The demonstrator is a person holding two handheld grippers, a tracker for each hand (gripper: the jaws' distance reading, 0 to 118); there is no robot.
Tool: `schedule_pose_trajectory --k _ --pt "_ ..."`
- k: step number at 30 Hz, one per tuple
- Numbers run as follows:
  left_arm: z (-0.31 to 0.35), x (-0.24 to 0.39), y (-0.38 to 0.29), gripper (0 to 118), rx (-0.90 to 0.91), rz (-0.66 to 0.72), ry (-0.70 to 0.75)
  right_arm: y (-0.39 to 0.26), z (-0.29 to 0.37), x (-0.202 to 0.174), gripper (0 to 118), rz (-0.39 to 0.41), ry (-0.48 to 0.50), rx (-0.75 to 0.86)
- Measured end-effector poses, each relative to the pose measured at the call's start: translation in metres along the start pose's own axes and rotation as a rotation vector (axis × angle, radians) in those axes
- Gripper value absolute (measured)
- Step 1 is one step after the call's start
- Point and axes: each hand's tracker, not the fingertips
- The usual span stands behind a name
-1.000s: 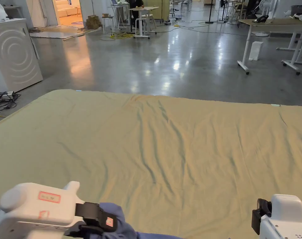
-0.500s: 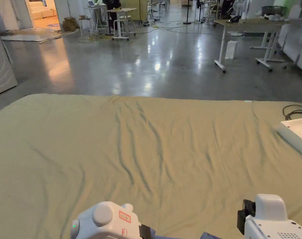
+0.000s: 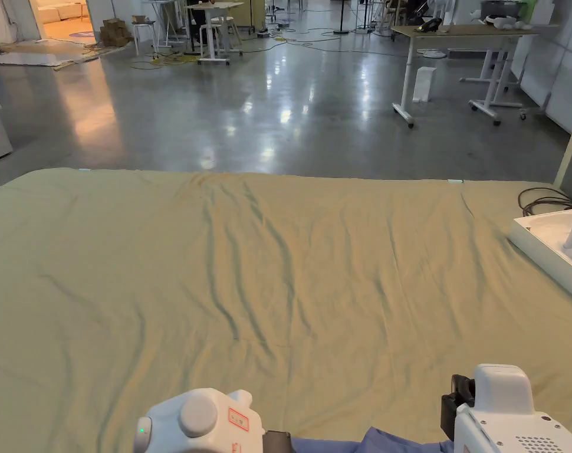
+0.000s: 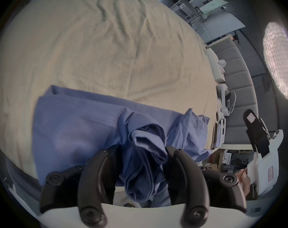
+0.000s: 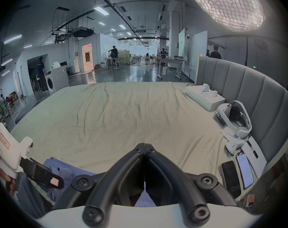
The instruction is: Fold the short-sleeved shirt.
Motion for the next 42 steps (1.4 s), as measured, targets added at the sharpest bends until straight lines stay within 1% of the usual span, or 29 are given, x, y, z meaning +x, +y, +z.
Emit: schedule_pose_trajectory --k 4,5,7,8,9,13,16,19,20,21,24,28,32,38,42 --pt "0.023 -0.012 0.004 53 0.054 -0.008 -0.008 0.000 0.000 0.003 0 -0.007 -0.004 -0.001" --pt "0.027 -0.015 0.003 46 0.069 -0.010 -0.006 -0.001 0.000 0.004 0 -0.009 -0.004 -0.002" --pt "0.032 -0.019 0.002 28 0.098 -0.015 -0.002 -0.001 0.000 0.005 0 -0.013 -0.005 -0.005" --pt "0.033 -0.021 0.001 22 0.102 -0.019 -0.004 -0.002 0.000 0.005 0 -0.015 -0.006 -0.007" --pt "0.033 -0.023 0.000 21 0.108 -0.020 -0.012 -0.002 0.000 0.005 0 -0.019 -0.006 -0.010" --pt "0.033 -0.031 -0.007 20 0.135 -0.018 -0.053 -0.003 0.000 0.006 0 -0.021 -0.004 -0.019" --pt "0.040 -0.032 -0.011 20 0.172 -0.013 -0.147 -0.004 -0.001 0.006 0 -0.021 -0.004 -0.022" --pt "0.036 -0.029 -0.011 19 0.149 -0.056 -0.074 -0.005 -0.002 0.005 0 -0.018 -0.003 -0.029" --pt "0.032 -0.029 -0.011 15 0.140 -0.069 -0.057 -0.006 -0.003 0.005 0 -0.019 0.000 -0.030" --pt "0.026 -0.029 -0.012 12 0.127 -0.075 -0.054 -0.006 -0.003 0.005 0 -0.020 0.002 -0.033" --pt "0.001 -0.029 -0.013 11 0.077 -0.069 -0.068 -0.008 -0.005 0.003 0 -0.024 0.005 -0.041" --pt "-0.028 -0.021 -0.014 11 0.035 -0.092 -0.151 -0.012 -0.007 0.003 0 -0.025 0.006 -0.054" --pt "-0.041 -0.008 -0.015 11 0.075 -0.121 -0.255 -0.014 -0.008 0.004 0 -0.026 0.003 -0.068" --pt "-0.075 -0.001 -0.010 11 0.072 -0.124 -0.171 -0.016 -0.007 0.004 0 -0.025 0.003 -0.077" --pt "-0.077 0.003 -0.011 10 0.075 -0.120 -0.155 -0.016 -0.007 0.003 0 -0.026 0.005 -0.080"
